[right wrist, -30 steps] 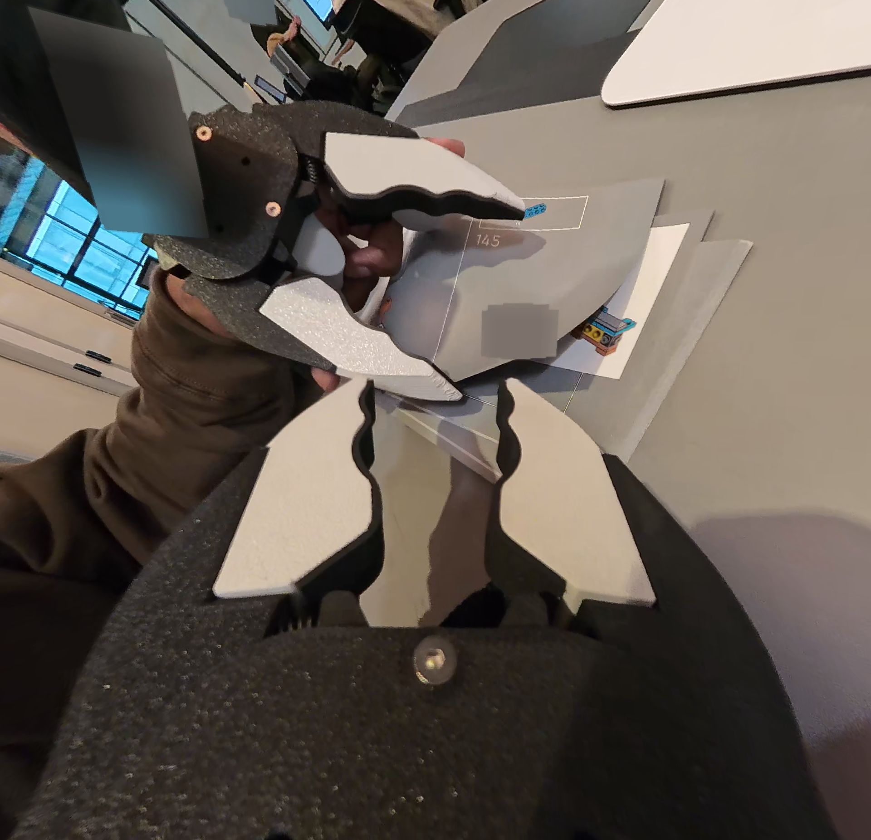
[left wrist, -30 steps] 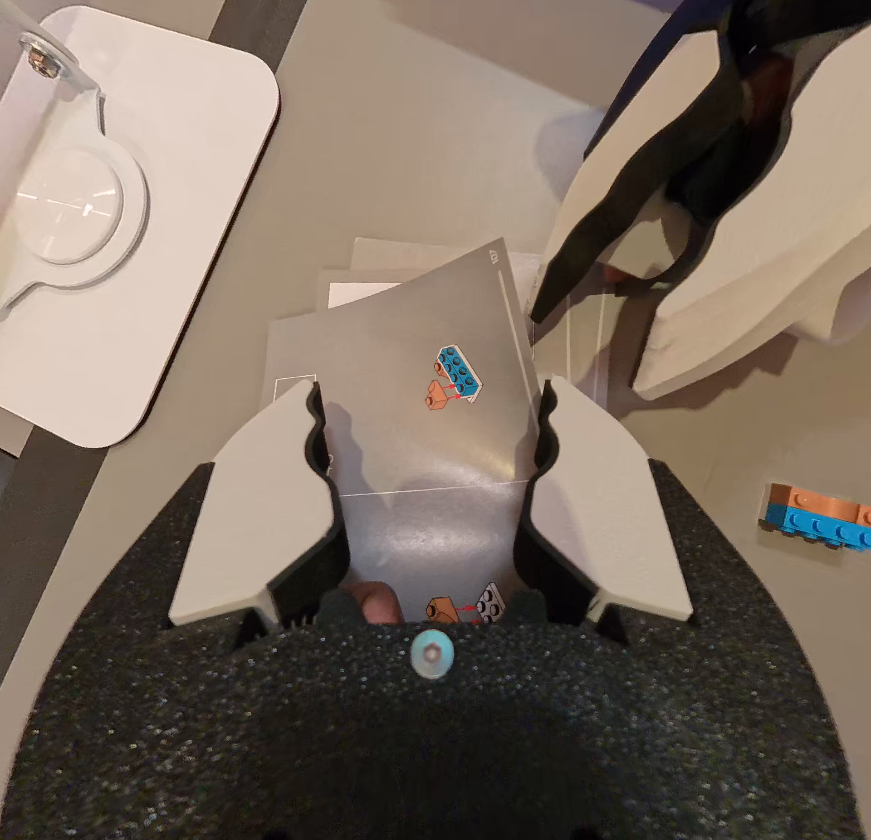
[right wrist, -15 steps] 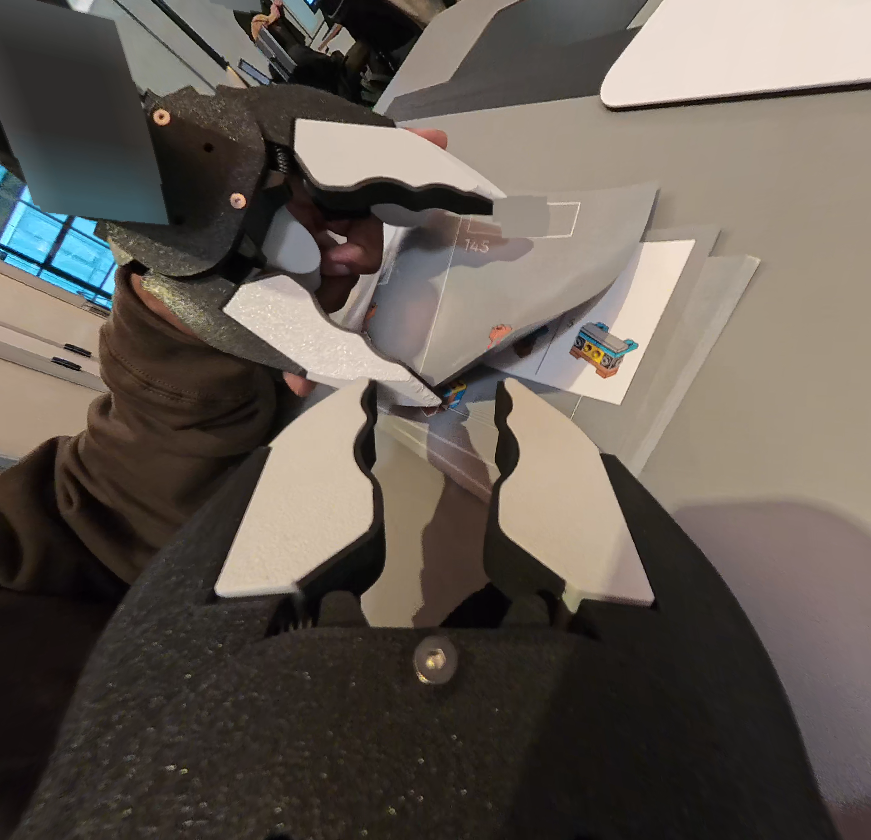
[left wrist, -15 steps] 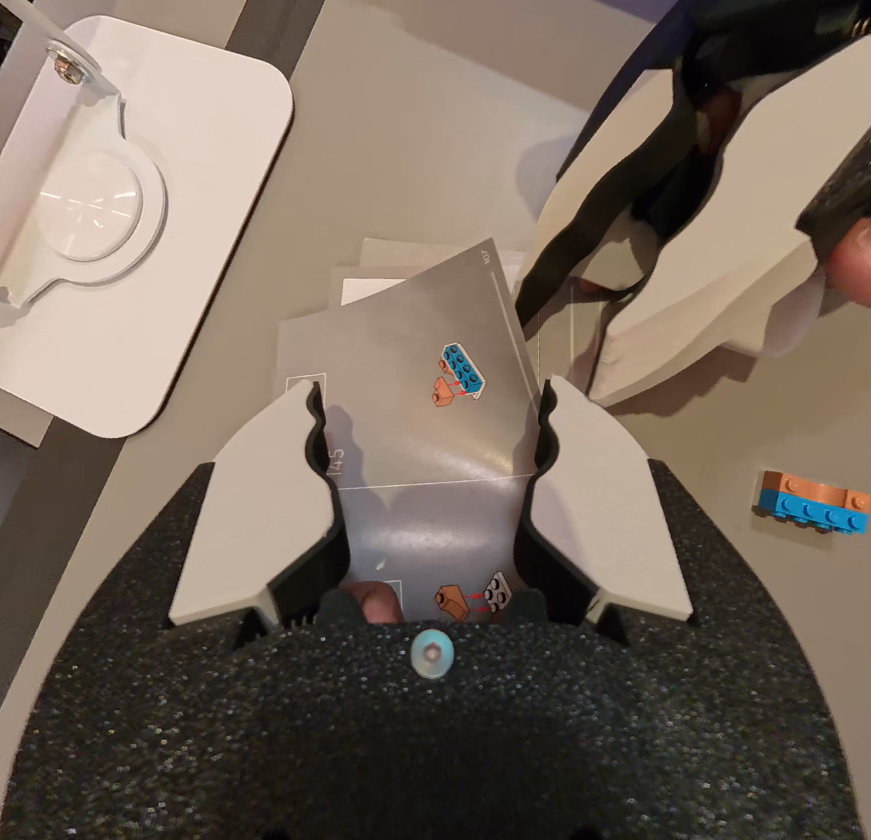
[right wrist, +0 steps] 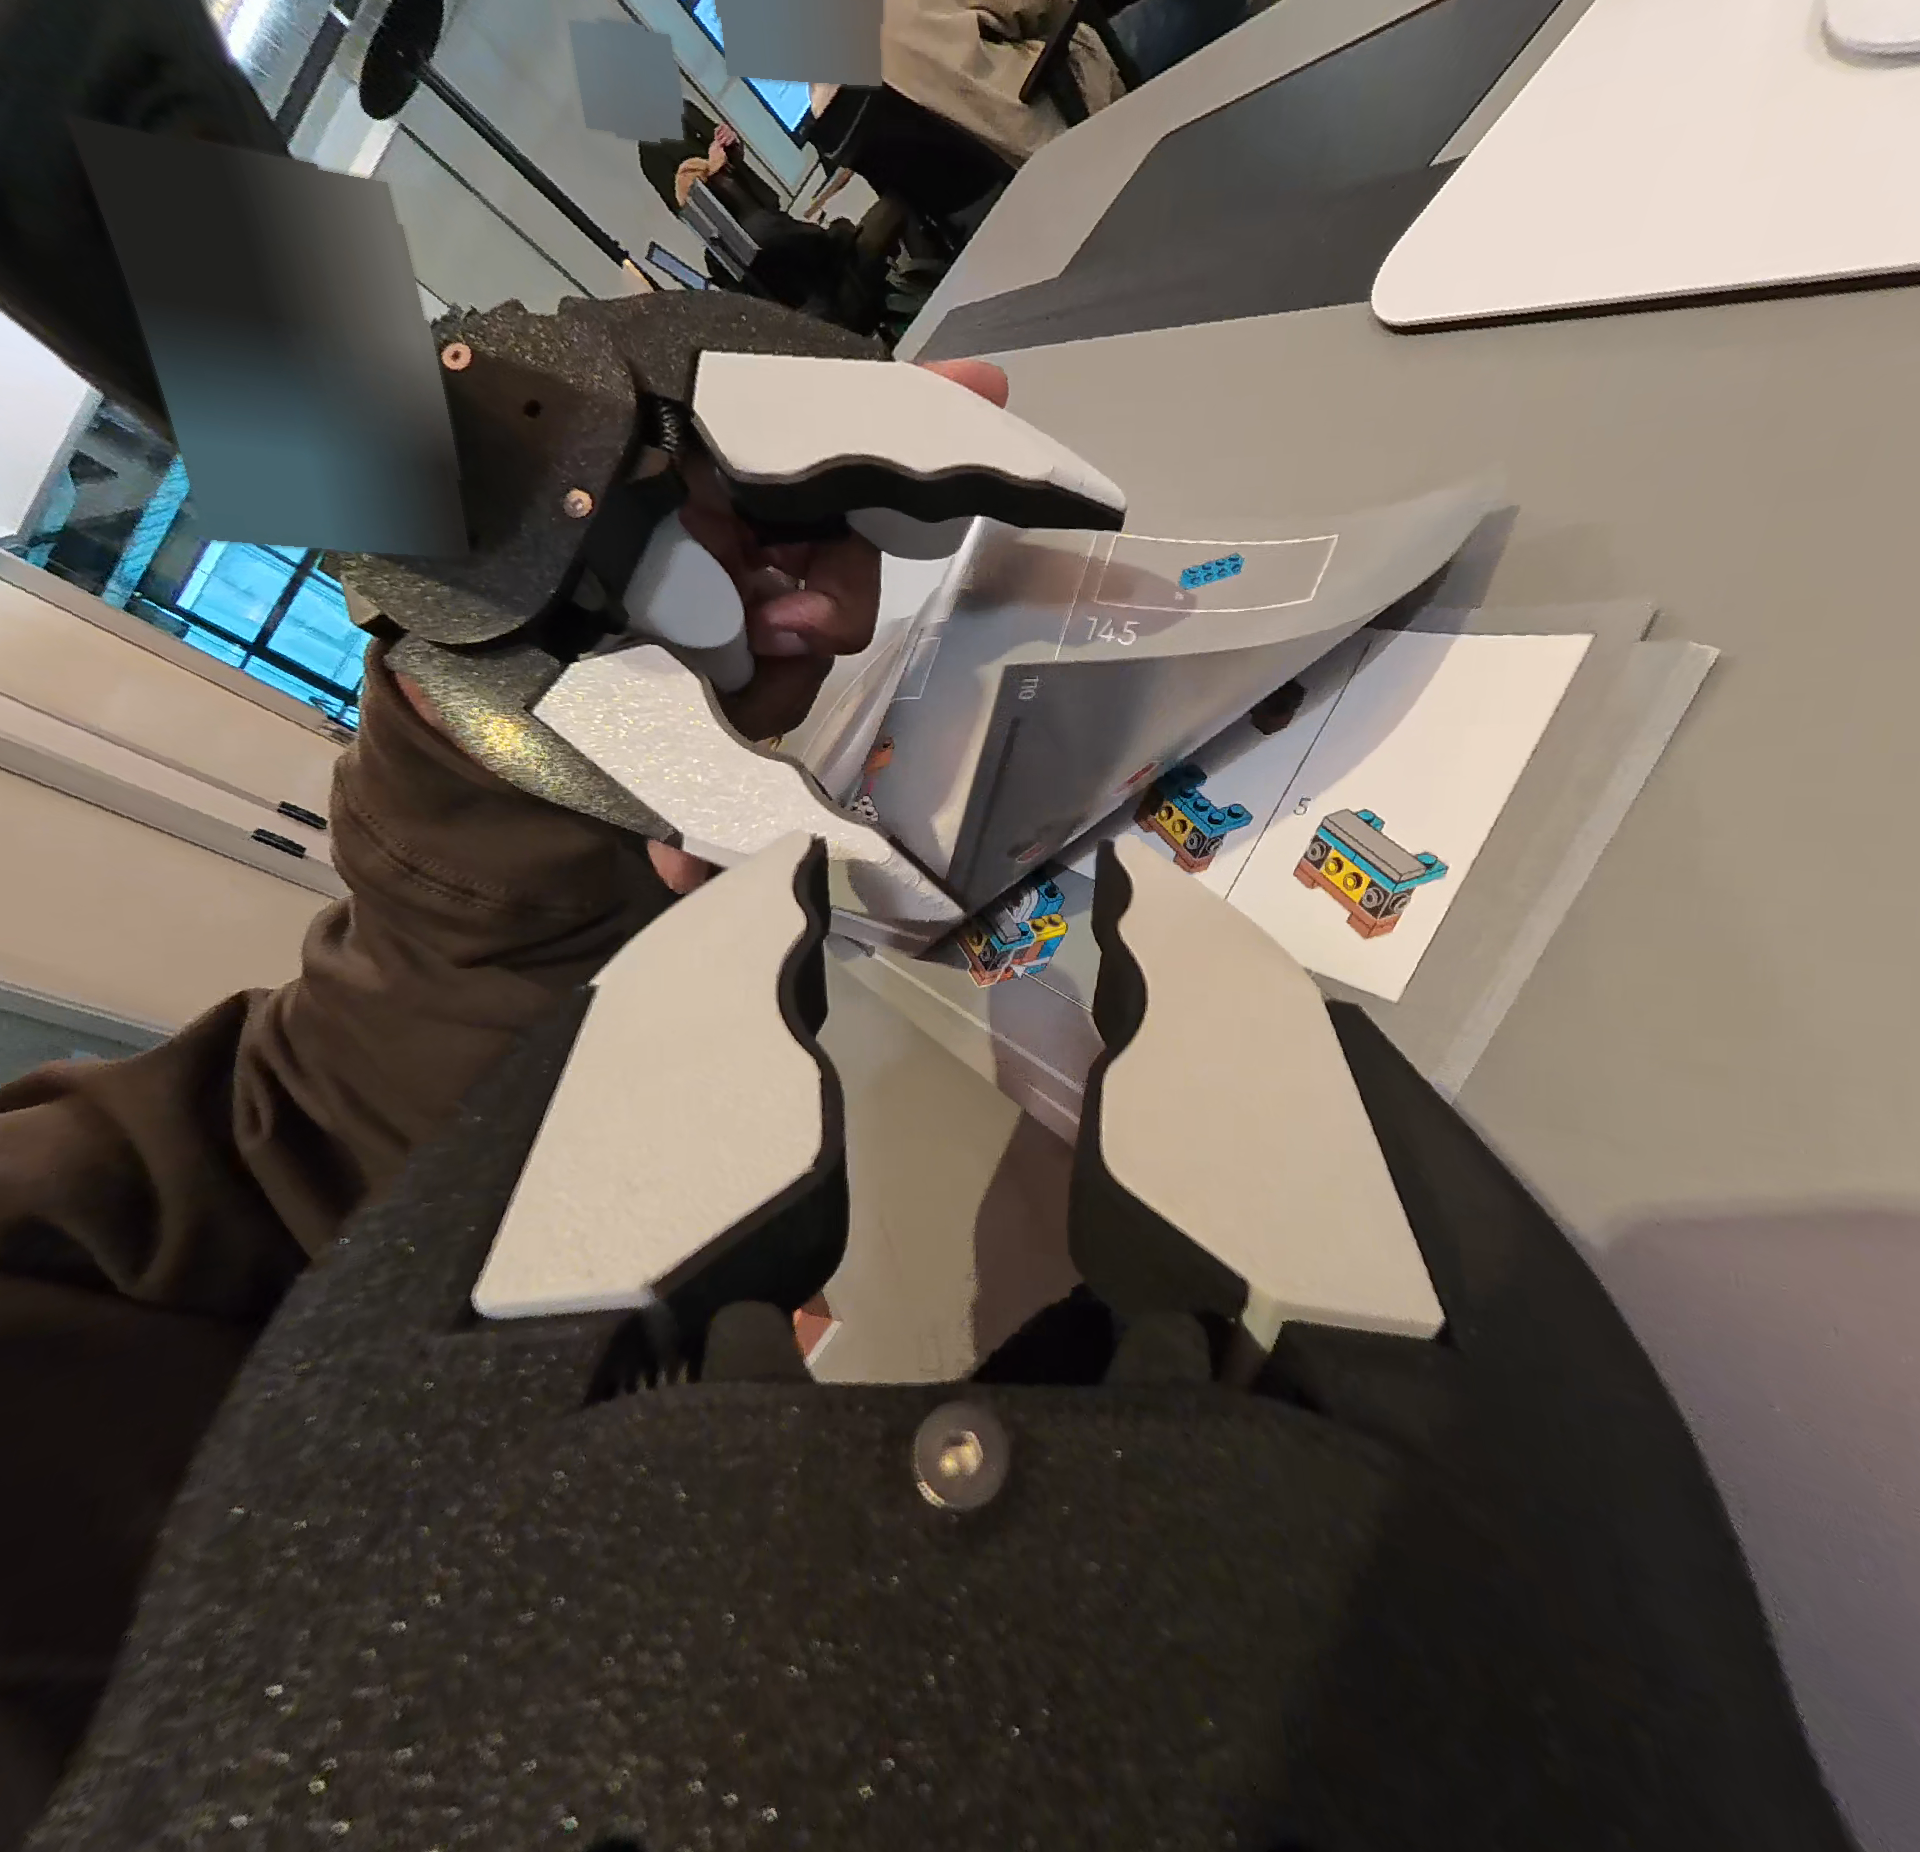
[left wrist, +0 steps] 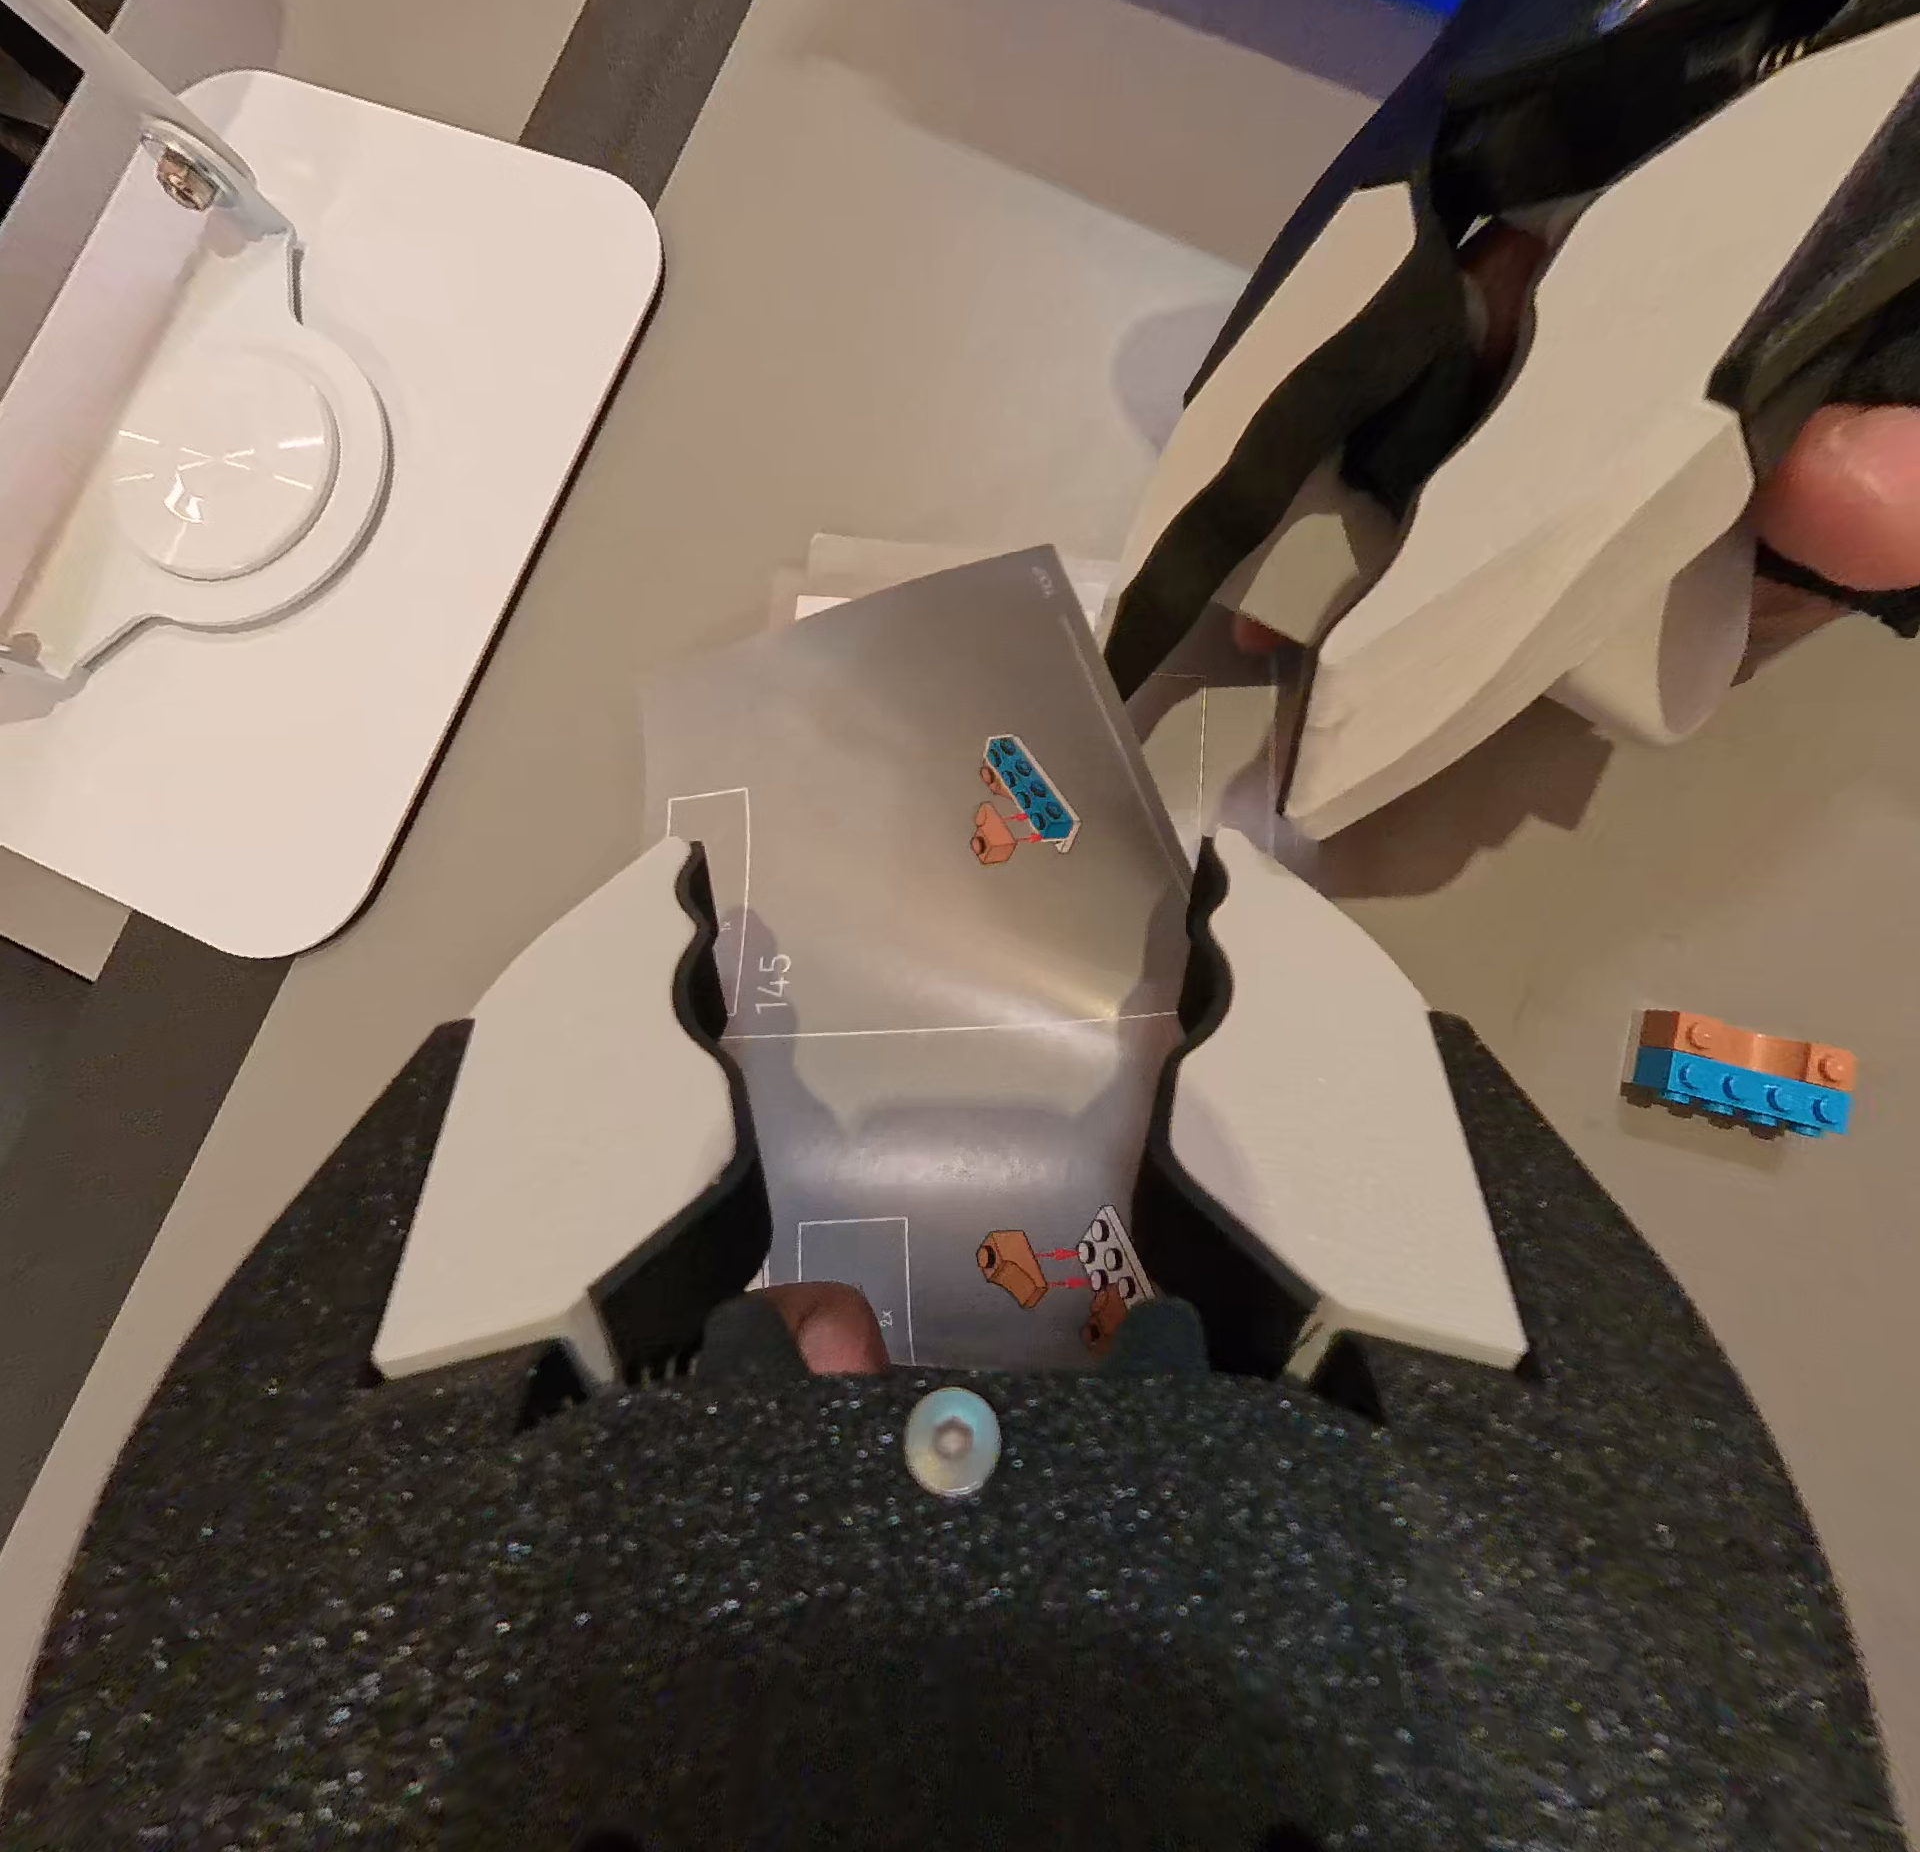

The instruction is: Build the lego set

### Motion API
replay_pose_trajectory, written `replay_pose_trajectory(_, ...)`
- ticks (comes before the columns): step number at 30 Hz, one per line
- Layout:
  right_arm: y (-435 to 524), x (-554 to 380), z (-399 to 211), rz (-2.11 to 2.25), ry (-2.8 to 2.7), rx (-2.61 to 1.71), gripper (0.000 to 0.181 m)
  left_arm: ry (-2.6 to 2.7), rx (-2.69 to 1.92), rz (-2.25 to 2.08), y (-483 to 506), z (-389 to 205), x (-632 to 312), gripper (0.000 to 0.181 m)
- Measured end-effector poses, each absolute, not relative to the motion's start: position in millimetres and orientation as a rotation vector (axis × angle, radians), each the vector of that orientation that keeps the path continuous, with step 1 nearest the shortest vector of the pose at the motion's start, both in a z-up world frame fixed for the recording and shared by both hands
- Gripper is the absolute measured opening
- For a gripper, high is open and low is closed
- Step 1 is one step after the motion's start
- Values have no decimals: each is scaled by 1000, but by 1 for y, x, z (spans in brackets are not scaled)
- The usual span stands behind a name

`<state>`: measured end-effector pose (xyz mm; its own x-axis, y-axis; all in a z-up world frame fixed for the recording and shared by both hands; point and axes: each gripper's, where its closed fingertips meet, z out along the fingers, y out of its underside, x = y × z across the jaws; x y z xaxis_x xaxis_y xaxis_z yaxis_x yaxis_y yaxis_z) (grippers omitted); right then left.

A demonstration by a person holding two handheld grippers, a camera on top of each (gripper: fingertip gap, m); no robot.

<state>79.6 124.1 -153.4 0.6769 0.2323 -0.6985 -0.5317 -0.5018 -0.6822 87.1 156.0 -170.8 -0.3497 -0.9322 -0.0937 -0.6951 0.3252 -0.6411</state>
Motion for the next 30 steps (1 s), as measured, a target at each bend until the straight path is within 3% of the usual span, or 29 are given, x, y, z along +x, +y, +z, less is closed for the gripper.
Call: replay_pose_trajectory(30, 129, 69, -145, 1041, 224, -1817, 49, 2144, -1443, -894, 149, -166, 86, 88)
